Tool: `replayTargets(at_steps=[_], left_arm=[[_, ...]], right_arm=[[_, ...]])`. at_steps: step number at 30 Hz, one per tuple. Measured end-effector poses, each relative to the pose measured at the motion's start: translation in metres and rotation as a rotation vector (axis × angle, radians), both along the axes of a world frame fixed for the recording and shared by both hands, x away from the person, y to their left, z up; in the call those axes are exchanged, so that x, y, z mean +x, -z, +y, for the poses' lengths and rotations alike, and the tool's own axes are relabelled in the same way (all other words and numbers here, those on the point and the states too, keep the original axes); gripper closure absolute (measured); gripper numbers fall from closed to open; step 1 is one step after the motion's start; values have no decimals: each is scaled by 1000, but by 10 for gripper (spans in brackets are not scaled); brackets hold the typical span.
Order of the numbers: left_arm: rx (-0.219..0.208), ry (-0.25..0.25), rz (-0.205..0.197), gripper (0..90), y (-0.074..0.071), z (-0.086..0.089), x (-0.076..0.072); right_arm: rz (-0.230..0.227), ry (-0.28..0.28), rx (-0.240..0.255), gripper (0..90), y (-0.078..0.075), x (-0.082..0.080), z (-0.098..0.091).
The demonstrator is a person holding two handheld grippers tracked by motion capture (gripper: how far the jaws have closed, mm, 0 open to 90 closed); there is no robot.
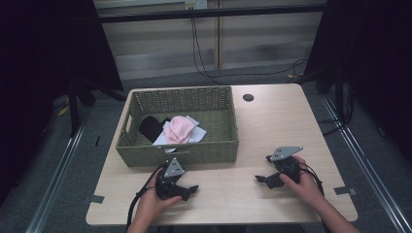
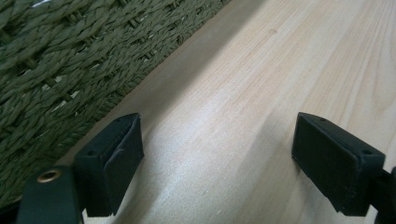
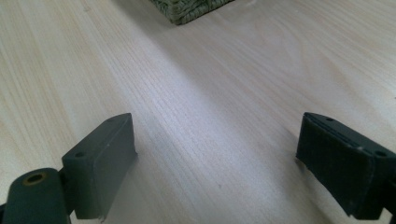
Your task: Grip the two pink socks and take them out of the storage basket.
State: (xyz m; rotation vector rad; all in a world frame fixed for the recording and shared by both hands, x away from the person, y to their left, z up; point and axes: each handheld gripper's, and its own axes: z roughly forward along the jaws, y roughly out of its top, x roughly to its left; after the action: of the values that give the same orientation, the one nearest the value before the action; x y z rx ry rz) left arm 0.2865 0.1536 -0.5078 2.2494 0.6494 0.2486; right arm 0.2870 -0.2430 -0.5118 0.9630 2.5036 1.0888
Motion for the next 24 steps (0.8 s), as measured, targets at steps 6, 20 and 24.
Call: replayTargets(at_steps=[6,20,24], left_arm=[[10,-10,10,172,-1,-1,-1],[90,9,138,251,-37,-7,10],[117,17,162,252,-49,-8,15]], right_arm=[[-1,-1,0,107,0,0,0],[-1,-1,-1,108,0,0,0],[0,0,0,107,0,0,0]])
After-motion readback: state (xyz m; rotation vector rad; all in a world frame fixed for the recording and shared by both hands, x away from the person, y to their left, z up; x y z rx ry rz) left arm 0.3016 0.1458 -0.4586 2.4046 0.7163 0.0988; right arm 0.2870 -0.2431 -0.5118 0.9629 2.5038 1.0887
